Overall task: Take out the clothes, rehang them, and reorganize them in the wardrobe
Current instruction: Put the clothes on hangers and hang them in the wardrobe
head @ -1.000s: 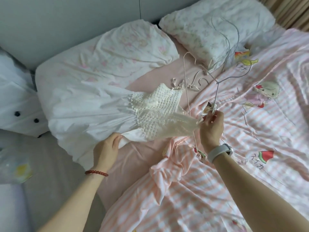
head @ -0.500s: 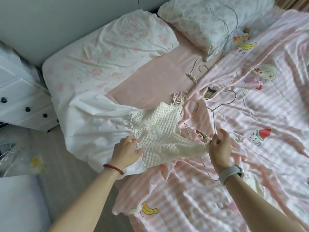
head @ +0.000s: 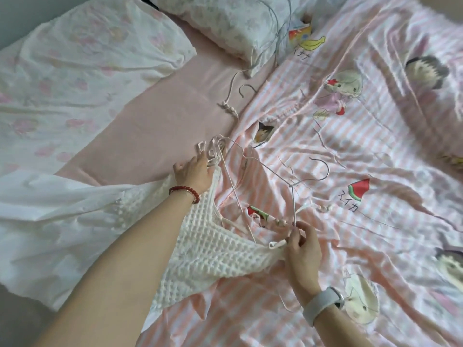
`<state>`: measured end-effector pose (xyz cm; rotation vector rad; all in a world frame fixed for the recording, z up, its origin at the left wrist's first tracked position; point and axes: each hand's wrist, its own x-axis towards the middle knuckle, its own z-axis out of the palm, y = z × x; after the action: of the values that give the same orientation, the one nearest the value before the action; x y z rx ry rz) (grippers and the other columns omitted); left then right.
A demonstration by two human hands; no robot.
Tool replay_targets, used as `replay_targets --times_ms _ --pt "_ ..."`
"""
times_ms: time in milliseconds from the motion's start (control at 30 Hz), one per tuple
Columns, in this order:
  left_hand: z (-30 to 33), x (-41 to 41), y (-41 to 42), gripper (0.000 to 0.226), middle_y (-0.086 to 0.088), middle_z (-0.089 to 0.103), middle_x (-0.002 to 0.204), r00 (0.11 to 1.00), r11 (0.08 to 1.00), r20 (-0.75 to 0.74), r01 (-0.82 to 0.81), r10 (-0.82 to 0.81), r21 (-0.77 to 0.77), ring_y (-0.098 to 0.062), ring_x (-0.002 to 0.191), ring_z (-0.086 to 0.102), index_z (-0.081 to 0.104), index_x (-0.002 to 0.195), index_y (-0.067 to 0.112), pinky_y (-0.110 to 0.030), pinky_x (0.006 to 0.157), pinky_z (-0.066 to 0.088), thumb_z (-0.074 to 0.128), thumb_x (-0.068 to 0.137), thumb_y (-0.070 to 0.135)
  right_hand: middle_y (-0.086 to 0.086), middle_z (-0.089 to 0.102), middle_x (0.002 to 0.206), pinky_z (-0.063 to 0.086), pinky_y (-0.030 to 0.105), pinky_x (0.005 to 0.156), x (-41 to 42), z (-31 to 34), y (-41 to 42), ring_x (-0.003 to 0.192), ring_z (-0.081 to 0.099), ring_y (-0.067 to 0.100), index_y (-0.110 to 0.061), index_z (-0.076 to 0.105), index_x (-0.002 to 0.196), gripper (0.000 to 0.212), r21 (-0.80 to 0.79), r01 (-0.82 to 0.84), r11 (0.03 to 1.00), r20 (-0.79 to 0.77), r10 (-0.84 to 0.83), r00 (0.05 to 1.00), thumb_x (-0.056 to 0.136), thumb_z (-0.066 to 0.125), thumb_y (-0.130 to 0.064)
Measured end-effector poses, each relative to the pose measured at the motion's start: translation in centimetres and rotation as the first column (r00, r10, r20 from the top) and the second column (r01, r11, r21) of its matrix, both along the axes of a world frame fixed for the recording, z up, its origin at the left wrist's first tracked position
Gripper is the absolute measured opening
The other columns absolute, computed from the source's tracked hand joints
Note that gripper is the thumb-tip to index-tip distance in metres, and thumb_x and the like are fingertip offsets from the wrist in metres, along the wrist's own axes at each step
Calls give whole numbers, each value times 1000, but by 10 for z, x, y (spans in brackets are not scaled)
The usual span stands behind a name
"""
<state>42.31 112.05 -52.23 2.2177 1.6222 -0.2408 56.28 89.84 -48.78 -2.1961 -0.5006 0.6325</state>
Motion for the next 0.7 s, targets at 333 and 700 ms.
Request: replay_targets --times_ms 333,700 --pt "18 -24 22 21 -11 59 78 336 689 628 -541 702 -482 -23 68 56 49 70 15 -35 65 50 55 89 19 -6 56 62 37 20 50 7 2 3 54 52 11 -14 58 88 18 67 -125 990 17 124 992 90 46 -1" --pt "95 -95 53 16 -11 60 81 51 553 649 -576 759 -601 -16 63 62 48 73 14 -23 55 45 44 83 2 0 60 66 39 35 54 -10 42 19 54 52 22 -4 63 91 16 108 -387 916 113 375 920 89 49 1"
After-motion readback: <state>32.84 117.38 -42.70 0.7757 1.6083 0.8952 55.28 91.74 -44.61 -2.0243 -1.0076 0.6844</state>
